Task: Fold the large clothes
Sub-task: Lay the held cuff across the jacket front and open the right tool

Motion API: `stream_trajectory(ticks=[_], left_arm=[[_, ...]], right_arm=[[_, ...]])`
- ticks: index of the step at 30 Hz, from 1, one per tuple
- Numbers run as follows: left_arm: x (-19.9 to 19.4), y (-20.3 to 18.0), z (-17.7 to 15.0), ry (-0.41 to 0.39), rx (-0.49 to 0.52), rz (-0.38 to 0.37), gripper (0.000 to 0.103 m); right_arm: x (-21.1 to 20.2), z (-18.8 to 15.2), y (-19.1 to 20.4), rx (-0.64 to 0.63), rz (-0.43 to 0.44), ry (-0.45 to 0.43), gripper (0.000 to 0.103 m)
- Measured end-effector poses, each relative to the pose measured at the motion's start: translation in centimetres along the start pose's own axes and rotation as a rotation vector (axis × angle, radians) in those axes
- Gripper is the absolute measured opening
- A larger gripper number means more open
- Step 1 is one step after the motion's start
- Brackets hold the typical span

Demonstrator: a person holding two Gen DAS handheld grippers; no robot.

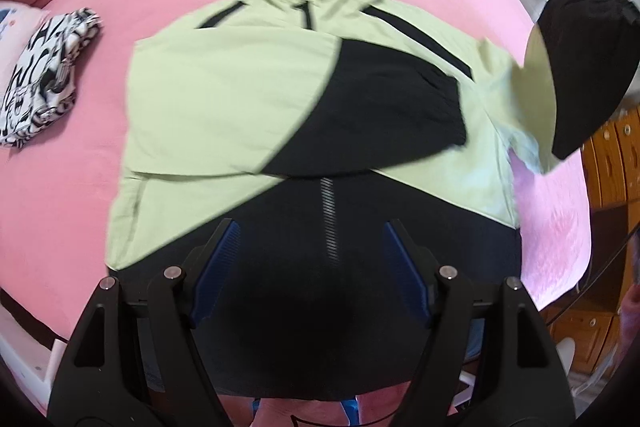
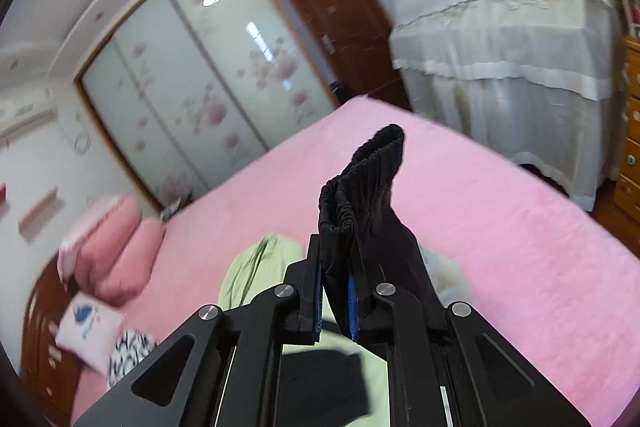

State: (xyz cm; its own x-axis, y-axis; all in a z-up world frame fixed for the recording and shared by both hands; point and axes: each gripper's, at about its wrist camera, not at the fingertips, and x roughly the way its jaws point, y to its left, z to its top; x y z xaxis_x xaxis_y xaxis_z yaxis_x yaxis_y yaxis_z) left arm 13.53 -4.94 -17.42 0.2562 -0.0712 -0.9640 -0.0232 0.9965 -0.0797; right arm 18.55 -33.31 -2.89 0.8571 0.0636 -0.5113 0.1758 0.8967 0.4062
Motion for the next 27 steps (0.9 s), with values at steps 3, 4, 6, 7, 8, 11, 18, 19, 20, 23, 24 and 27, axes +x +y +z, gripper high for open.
stream_trajectory(ticks=[3,4,6,7,8,11,18,19,20,23,24,27], left_arm=[[-0.4,3.2,0.6,-0.022,-0.023,0.007,0.071],[-0.3,3.9,0.7,-0.020,-0.029,0.005,0.071],[-0.2,5.4,0.7,-0.009,-0.039,-0.001,0.071],[0.0,6.3,0.6,-0.005,-0.043,-0.001,0.071],[0.1,6.8,0.4,-0.002,-0.046,0.001,0.071],[0.9,8.9,-0.1,0.024,-0.057,-0.012,0.071],[3.3,10.0,-0.6,0.083,-0.049,-0.077,0.071],[3.5,10.0,-0.3,0.082,-0.043,-0.091,0.071],[3.7,9.8,-0.1,0.087,-0.039,-0.106,0.071],[4.1,9.0,1.1,0.088,-0.047,-0.153,0.071],[4.2,8.7,1.6,0.080,-0.054,-0.170,0.071],[4.5,7.4,3.3,0.051,-0.055,-0.231,0.071]], right_arm=[[2.8,-3.5,4.1,-0.055,-0.007,0.066,0.010],[3.8,-4.7,5.1,-0.072,-0.010,0.084,0.010],[6.9,-8.2,7.6,-0.126,-0.040,0.149,0.010],[8.4,-9.8,8.4,-0.159,-0.056,0.179,0.010],[10.1,-11.8,9.2,-0.196,-0.069,0.214,0.010],[14.7,-17.8,10.6,-0.303,-0.106,0.314,0.010],[19.4,-25.6,8.6,-0.354,-0.141,0.559,0.039],[19.3,-25.6,8.4,-0.335,-0.106,0.567,0.051],[19.0,-25.7,8.3,-0.320,-0.070,0.567,0.055],[17.5,-24.9,8.0,-0.325,0.018,0.555,0.063],[17.3,-24.7,7.9,-0.329,0.029,0.554,0.063],[15.9,-22.7,7.0,-0.328,0.024,0.549,0.063]])
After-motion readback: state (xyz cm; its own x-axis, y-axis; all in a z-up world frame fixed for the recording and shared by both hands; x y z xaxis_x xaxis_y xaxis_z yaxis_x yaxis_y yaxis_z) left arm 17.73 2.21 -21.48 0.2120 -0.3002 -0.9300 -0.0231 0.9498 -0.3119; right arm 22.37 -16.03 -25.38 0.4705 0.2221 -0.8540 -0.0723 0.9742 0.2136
